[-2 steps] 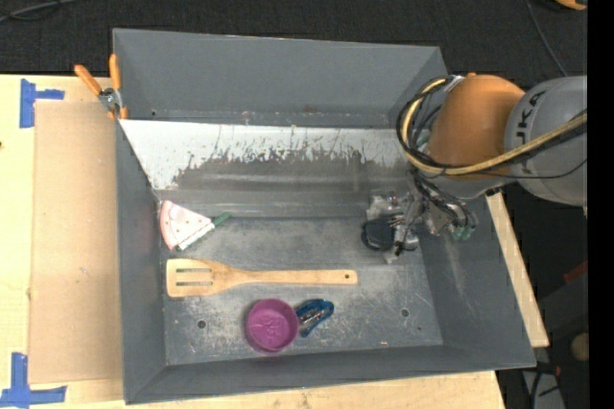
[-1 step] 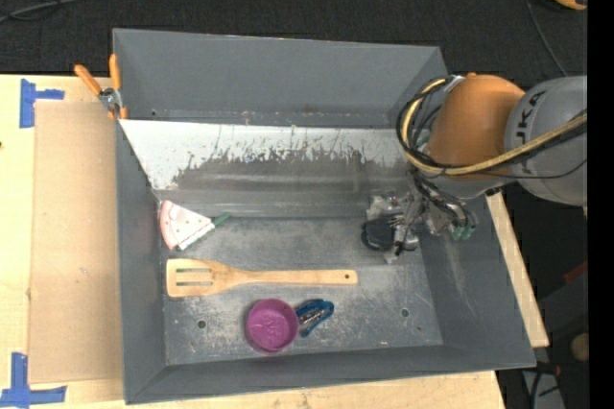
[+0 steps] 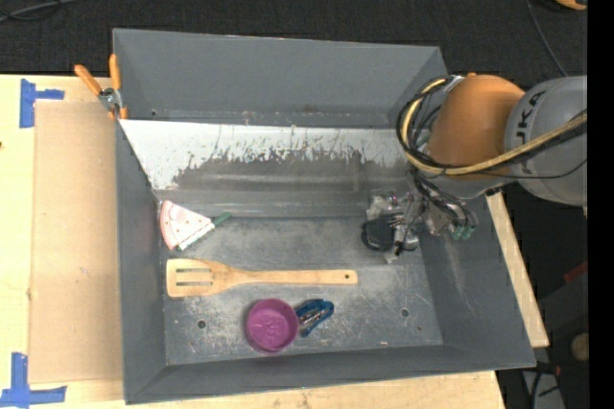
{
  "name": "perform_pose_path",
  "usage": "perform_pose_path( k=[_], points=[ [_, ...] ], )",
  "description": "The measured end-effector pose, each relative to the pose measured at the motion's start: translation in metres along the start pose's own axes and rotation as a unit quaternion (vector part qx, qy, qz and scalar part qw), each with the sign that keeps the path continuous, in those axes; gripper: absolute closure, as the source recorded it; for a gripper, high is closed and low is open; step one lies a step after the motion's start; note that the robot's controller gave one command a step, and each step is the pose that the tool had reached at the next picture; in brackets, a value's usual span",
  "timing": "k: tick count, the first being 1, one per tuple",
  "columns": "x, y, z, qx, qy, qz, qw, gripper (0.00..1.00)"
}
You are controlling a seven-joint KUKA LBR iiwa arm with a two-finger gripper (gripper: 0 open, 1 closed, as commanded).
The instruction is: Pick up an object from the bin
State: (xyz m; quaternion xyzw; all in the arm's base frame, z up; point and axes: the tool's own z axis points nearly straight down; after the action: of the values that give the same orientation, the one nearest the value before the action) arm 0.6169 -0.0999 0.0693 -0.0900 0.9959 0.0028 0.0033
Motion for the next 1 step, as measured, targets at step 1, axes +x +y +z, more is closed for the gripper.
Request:
perform_pose_path(
  k=[1],
  points=[
    [0.0001,0.0,-0.0001,0.0,0.0,0.0,1.0,1.0]
  ],
)
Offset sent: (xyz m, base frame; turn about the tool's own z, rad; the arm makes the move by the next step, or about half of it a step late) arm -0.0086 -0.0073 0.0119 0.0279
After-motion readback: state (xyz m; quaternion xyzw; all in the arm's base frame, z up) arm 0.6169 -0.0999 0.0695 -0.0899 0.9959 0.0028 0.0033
